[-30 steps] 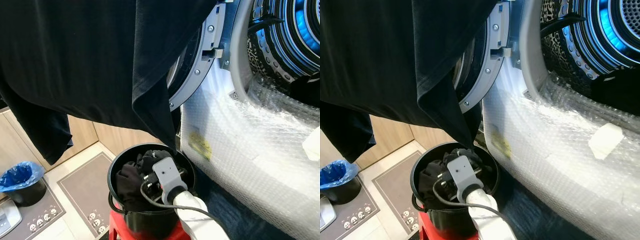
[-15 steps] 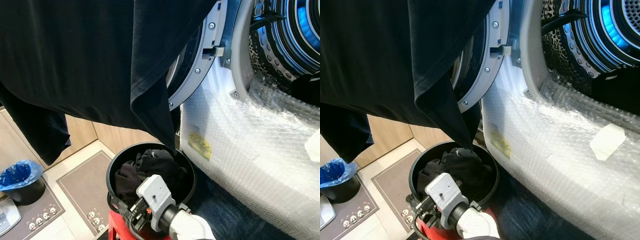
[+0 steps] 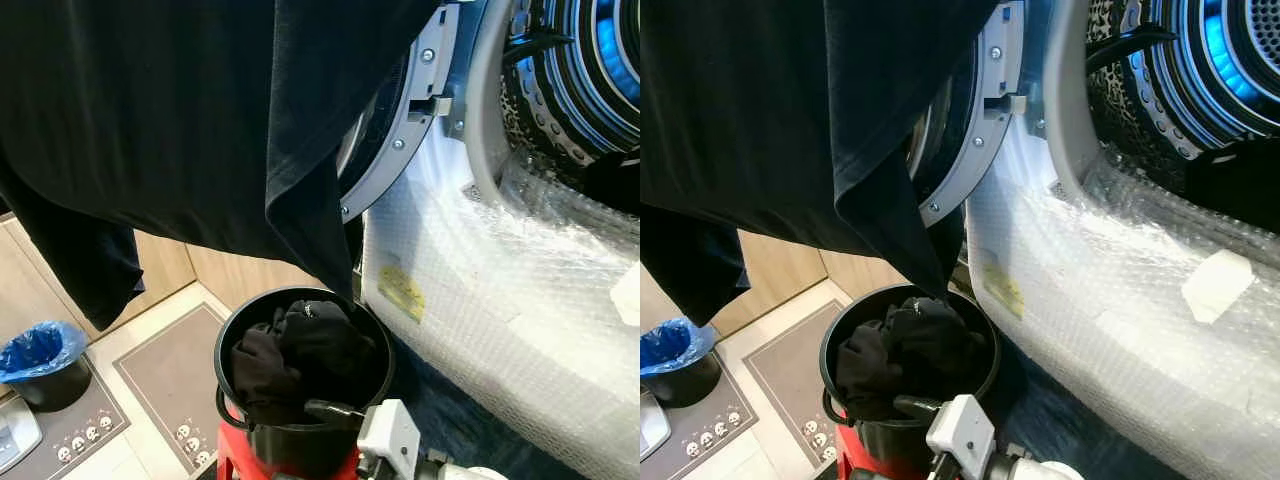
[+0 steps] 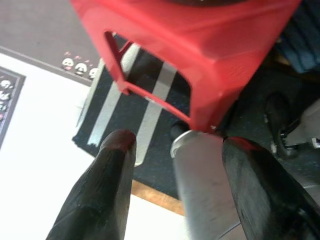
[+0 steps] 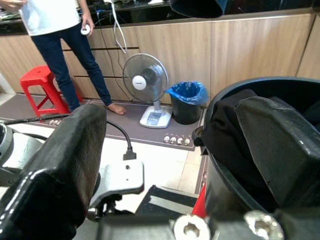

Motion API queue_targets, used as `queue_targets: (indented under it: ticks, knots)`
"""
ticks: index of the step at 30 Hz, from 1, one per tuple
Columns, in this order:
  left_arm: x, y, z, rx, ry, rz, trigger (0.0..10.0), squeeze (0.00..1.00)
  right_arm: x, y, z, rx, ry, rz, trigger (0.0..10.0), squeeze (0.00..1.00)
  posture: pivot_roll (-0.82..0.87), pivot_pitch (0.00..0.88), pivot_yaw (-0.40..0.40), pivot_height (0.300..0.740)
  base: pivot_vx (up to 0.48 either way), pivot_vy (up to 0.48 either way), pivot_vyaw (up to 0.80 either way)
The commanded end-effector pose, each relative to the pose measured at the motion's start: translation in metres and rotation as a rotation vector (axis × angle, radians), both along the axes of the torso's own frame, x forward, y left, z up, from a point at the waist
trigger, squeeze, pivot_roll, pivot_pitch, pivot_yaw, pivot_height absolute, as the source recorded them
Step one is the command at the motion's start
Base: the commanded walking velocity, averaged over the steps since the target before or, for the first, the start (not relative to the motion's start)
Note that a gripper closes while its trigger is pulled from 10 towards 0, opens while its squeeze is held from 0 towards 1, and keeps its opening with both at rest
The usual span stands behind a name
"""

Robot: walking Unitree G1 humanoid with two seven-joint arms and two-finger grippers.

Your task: Clothes washing

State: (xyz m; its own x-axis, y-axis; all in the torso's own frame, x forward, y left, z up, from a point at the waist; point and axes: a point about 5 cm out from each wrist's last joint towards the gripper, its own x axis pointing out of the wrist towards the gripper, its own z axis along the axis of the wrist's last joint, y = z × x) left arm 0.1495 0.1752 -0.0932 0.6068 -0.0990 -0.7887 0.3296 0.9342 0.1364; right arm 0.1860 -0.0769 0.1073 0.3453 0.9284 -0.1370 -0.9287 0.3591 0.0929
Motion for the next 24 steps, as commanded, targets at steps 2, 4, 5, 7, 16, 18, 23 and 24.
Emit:
queue_targets:
  ticks: [2, 4, 5, 7, 16, 18, 23, 24]
  knots:
    - [0.004, 0.002, 0.003, 0.011, -0.041, -0.021, 10.0, 0.00, 0.004, -0.014, -0.012, -0.042, 0.014, -0.011, 10.0, 0.00, -0.06, 0.000, 0.038, 0.740, 0.000, 0.000, 0.00]
    - [0.008, 0.001, 0.005, 0.011, -0.061, -0.030, 10.0, 0.00, 0.005, -0.017, -0.015, -0.053, 0.015, -0.018, 10.0, 0.00, -0.06, 0.000, 0.038, 0.740, 0.000, 0.000, 0.00]
    - [0.015, -0.001, 0.009, 0.012, -0.102, -0.043, 10.0, 0.00, 0.007, -0.024, -0.022, -0.068, 0.036, -0.034, 10.0, 0.00, -0.06, 0.000, 0.038, 0.740, 0.000, 0.000, 0.00]
    - [0.028, -0.004, 0.016, 0.005, -0.166, -0.048, 10.0, 0.00, 0.011, -0.036, -0.038, -0.112, 0.066, -0.069, 10.0, 0.00, -0.06, 0.000, 0.037, 0.740, 0.000, 0.000, 0.00]
    - [0.056, -0.016, 0.037, -0.015, -0.337, -0.132, 10.0, 0.00, 0.019, -0.076, -0.096, -0.275, 0.199, -0.207, 10.0, 0.00, -0.04, 0.000, 0.032, 0.740, 0.000, 0.000, 0.00]
    - [0.058, -0.019, 0.039, -0.017, -0.351, -0.157, 10.0, 0.00, 0.018, -0.081, -0.104, -0.296, 0.224, -0.229, 10.0, 0.00, -0.03, 0.000, 0.030, 0.740, 0.000, 0.000, 0.00]
    - [0.060, -0.026, 0.040, -0.018, -0.358, -0.230, 10.0, 0.00, 0.013, -0.097, -0.129, -0.376, 0.274, -0.256, 10.0, 0.00, -0.03, 0.000, 0.029, 0.740, 0.000, 0.000, 0.00]
    - [0.060, -0.027, 0.040, -0.018, -0.356, -0.236, 10.0, 0.00, 0.013, -0.098, -0.131, -0.390, 0.271, -0.261, 10.0, 0.00, -0.03, 0.000, 0.029, 0.740, 0.000, 0.000, 0.00]
